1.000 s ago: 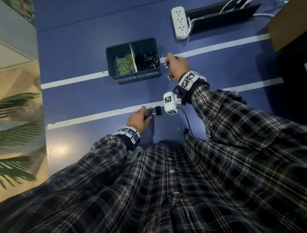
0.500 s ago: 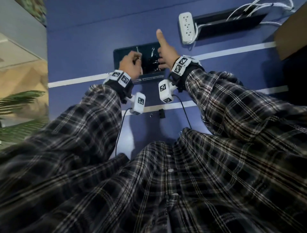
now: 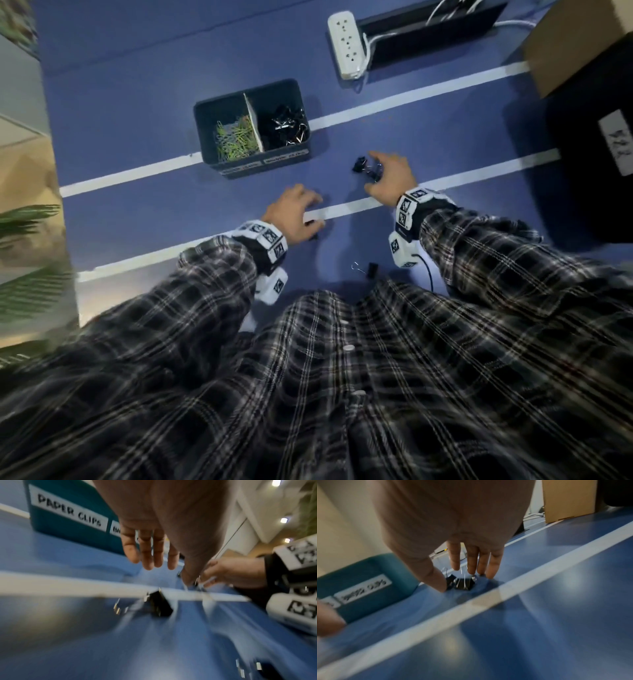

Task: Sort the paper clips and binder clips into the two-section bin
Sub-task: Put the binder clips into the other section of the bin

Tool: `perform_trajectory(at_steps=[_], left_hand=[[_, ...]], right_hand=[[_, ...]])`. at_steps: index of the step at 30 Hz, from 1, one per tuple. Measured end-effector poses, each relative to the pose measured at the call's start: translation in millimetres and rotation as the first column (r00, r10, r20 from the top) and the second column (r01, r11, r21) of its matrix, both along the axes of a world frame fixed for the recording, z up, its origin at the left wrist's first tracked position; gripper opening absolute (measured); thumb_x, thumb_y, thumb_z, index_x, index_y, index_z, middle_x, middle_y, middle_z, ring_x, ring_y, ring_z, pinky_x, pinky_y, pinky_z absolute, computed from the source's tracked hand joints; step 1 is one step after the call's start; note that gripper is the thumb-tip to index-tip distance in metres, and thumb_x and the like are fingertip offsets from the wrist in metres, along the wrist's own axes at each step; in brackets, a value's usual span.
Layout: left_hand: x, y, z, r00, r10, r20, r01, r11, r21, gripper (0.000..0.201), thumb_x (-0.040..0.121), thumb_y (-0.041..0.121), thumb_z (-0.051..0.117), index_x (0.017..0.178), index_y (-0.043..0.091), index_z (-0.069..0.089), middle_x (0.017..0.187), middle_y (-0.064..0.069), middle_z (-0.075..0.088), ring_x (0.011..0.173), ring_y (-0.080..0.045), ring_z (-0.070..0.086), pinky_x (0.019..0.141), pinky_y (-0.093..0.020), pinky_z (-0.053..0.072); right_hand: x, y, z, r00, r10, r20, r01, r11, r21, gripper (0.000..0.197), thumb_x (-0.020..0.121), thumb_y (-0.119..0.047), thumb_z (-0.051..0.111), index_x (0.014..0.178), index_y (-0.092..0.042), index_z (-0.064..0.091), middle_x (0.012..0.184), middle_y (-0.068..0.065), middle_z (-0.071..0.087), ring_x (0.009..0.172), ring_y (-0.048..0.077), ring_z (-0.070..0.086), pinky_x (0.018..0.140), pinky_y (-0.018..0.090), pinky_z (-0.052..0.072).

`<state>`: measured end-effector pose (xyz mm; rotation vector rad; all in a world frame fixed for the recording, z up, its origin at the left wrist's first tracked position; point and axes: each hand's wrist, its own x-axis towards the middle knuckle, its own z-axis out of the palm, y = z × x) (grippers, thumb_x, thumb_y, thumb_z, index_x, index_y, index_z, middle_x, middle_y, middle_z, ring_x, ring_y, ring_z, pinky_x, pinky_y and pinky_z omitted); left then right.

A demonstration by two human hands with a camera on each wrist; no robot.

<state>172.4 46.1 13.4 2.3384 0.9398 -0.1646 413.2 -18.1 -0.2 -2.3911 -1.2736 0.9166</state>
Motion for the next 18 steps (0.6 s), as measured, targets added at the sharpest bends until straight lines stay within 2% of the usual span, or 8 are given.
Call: perform_trajectory(at_steps=[3, 6, 9, 13, 16, 18], left_hand=[[-13, -25, -20, 0.985, -0.024, -0.169, 0.025, 1.0, 0.002, 0.058, 0.081, 0.042, 0.067, 0.132, 0.022, 0.048, 0.127, -0.008, 0.045, 0.121, -0.03, 0.042, 0.098, -0.041, 0.043], [-17, -32, -23, 0.985, -0.002, -0.175, 0.003, 1.0, 0.008, 0.056, 0.083, 0.034, 0.067, 0.133, 0.018, 0.047, 0.128, -0.009, 0.046, 0.121, -0.03, 0.042, 0.102, -0.039, 0.039], [-17, -34, -22, 0.983, 0.017, -0.181, -0.015, 1.0, 0.008, 0.053, 0.08, 0.033, 0.066, 0.127, 0.015, 0.049, 0.124, -0.008, 0.051, 0.119, -0.029, 0.044, 0.1, -0.039, 0.04], [-3, -47, -4, 0.994, -0.024, -0.107, 0.024, 1.0, 0.0, 0.047, 0.073, 0.025, 0.064, 0.115, 0.013, 0.047, 0.113, -0.009, 0.055, 0.101, -0.03, 0.054, 0.085, -0.033, 0.04], [12, -64, 5, 0.985, -0.161, -0.067, 0.158, 0.986, -0.046, 0.044, 0.073, 0.021, 0.059, 0.114, 0.016, 0.045, 0.111, -0.007, 0.048, 0.084, -0.031, 0.055, 0.076, -0.034, 0.042], [23, -78, 7, 0.961, -0.268, -0.068, 0.263, 0.962, -0.077, 0.045, 0.072, 0.026, 0.06, 0.114, 0.02, 0.044, 0.108, -0.004, 0.045, 0.077, -0.032, 0.056, 0.071, -0.037, 0.046]], right_hand=[[-5, -12, -8, 0.993, 0.051, 0.107, -0.051, 0.999, -0.008, 0.061, 0.085, -0.027, 0.065, 0.142, -0.018, 0.043, 0.135, 0.013, 0.051, 0.129, 0.033, 0.039, 0.104, 0.04, 0.038], [-9, -15, -11, 0.986, 0.045, 0.162, -0.045, 0.999, -0.004, 0.048, 0.088, -0.017, 0.059, 0.135, -0.018, 0.049, 0.128, 0.012, 0.053, 0.123, 0.032, 0.045, 0.095, 0.04, 0.043], [-13, -20, -11, 0.992, 0.003, 0.13, -0.003, 1.0, -0.001, 0.05, 0.083, -0.009, 0.054, 0.133, -0.016, 0.05, 0.126, 0.015, 0.053, 0.119, 0.035, 0.048, 0.094, 0.041, 0.045], [-13, -36, -15, 0.988, 0.014, 0.157, -0.007, 0.999, -0.046, 0.047, 0.08, -0.014, 0.06, 0.127, -0.013, 0.052, 0.123, 0.015, 0.052, 0.117, 0.034, 0.048, 0.092, 0.037, 0.043], [-13, -45, -15, 0.985, -0.008, 0.173, 0.017, 0.998, -0.052, 0.041, 0.079, -0.014, 0.061, 0.12, -0.013, 0.055, 0.122, 0.013, 0.05, 0.114, 0.033, 0.049, 0.089, 0.034, 0.042], [-13, -50, -15, 0.98, -0.027, 0.196, 0.037, 0.998, -0.047, 0.033, 0.079, -0.012, 0.06, 0.112, -0.013, 0.058, 0.121, 0.012, 0.048, 0.112, 0.032, 0.049, 0.086, 0.033, 0.043]])
